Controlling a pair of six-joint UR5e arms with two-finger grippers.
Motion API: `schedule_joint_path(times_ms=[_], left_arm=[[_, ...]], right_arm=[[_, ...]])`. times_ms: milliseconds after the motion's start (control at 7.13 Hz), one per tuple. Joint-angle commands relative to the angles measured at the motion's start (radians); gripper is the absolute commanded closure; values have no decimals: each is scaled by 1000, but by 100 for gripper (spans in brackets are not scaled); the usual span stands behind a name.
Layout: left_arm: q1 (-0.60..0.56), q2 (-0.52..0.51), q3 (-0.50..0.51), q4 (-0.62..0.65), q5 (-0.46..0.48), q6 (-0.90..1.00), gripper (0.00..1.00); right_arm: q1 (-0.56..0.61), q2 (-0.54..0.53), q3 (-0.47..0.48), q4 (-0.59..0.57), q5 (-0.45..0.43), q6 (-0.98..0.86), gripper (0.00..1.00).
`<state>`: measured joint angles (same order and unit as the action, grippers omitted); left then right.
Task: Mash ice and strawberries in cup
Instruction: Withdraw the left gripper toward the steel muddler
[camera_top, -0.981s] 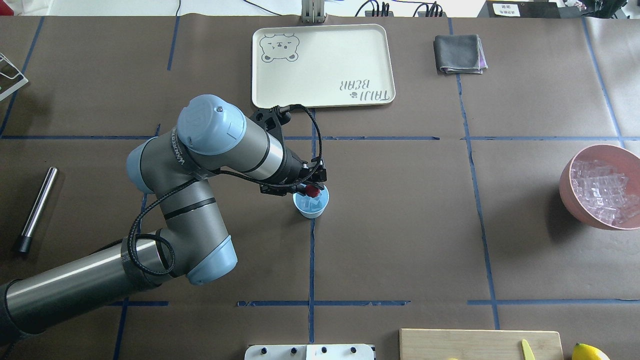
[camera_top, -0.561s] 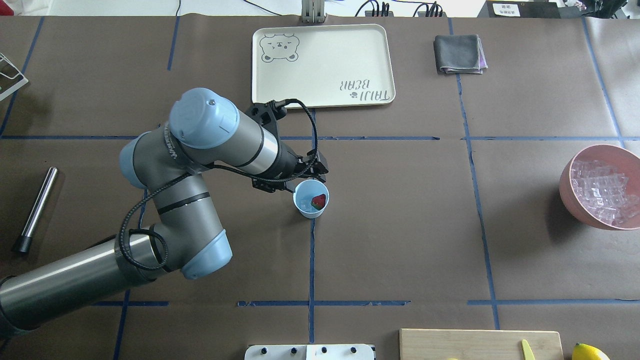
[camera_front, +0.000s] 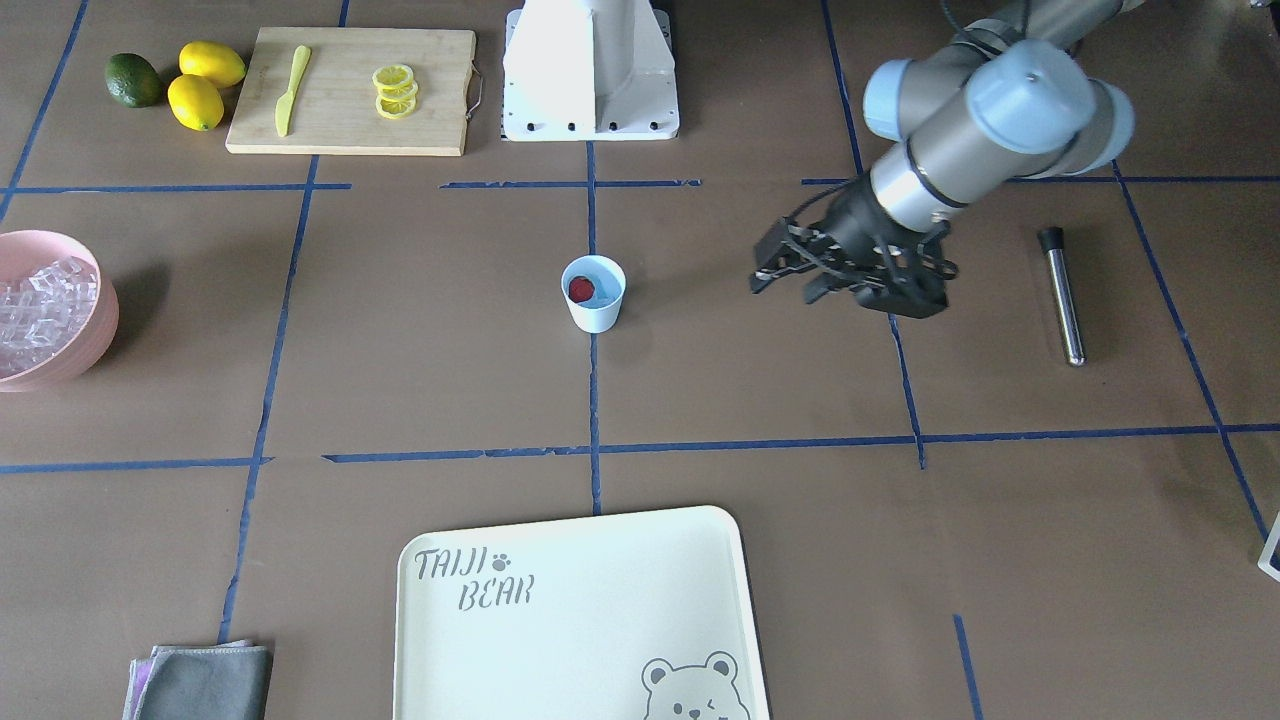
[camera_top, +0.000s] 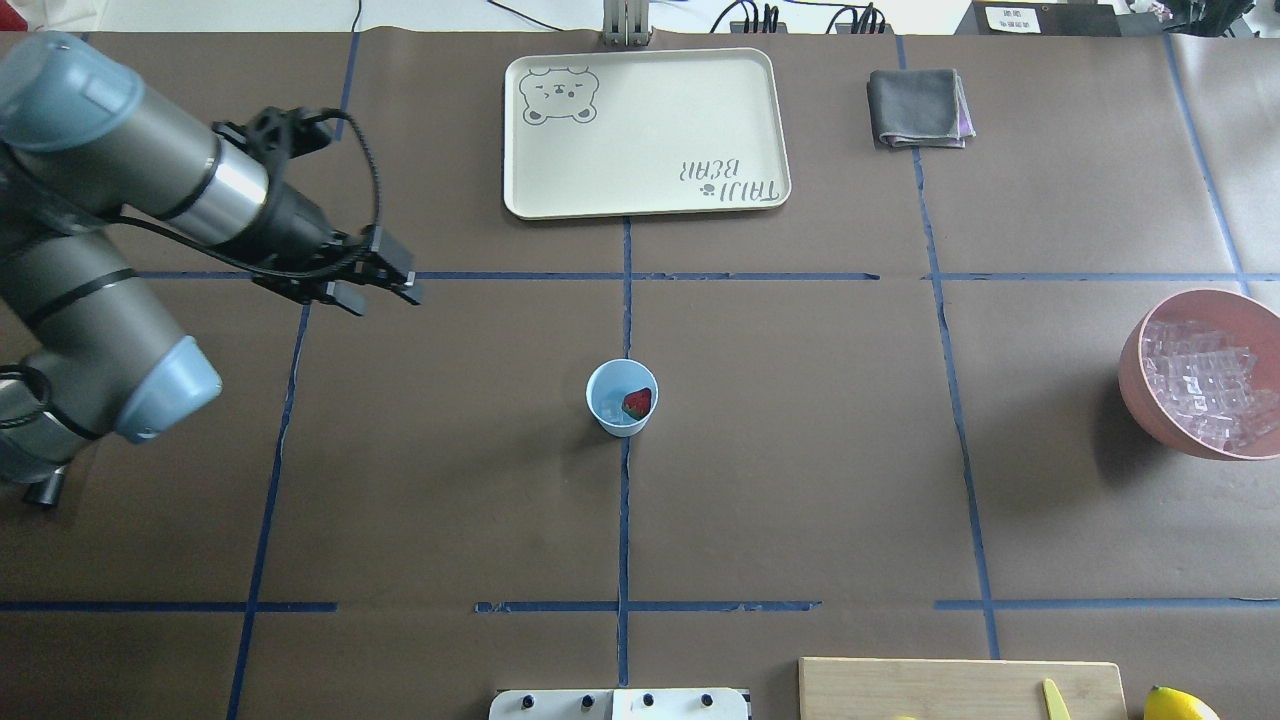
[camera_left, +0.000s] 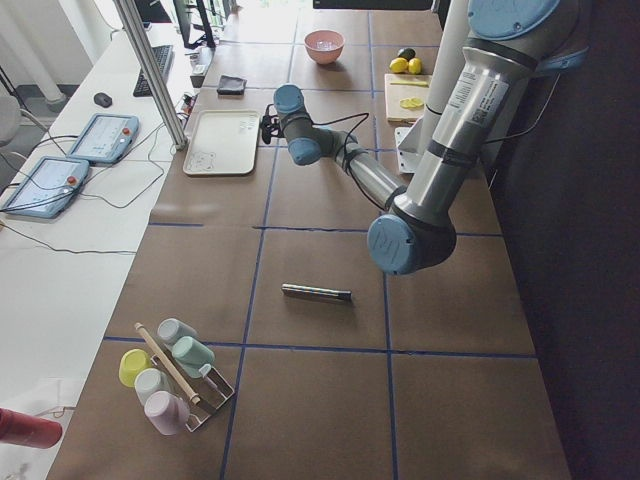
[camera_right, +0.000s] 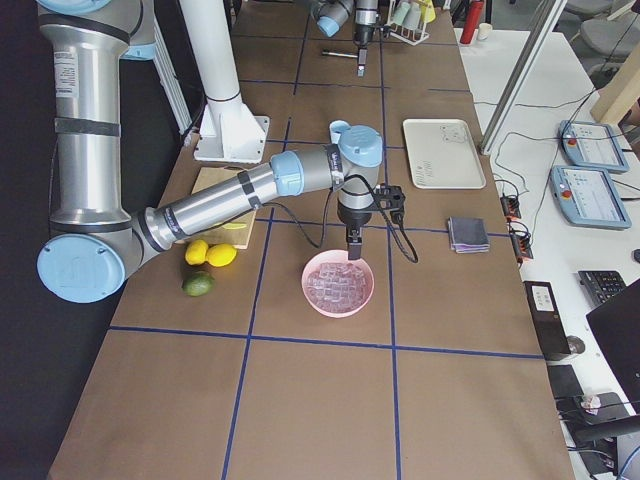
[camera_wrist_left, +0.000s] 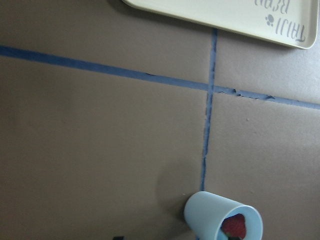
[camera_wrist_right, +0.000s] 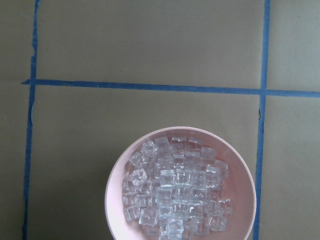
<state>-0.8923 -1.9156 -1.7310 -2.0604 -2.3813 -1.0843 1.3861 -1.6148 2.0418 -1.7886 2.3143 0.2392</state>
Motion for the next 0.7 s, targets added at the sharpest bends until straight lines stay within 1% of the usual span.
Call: schedule_joint_path(times_ms=[0,140,280,421,561], left_arm=[[-142,230,7,2,-30,400,24],[-175,287,34,3,-9,529,18],[-195,294,133,-9,3,617,16],[-198,284,187,-1,4,621,13],[-198,277,218,3,5,615,10]], right_arm=[[5,-10,3,0,1,-8,0],[7,-8,3,0,1,-8,0],[5,-8,3,0,-1,-8,0],[7,-8,6,0,1,-8,0],[7,-10,9,-2,1,-6,0]])
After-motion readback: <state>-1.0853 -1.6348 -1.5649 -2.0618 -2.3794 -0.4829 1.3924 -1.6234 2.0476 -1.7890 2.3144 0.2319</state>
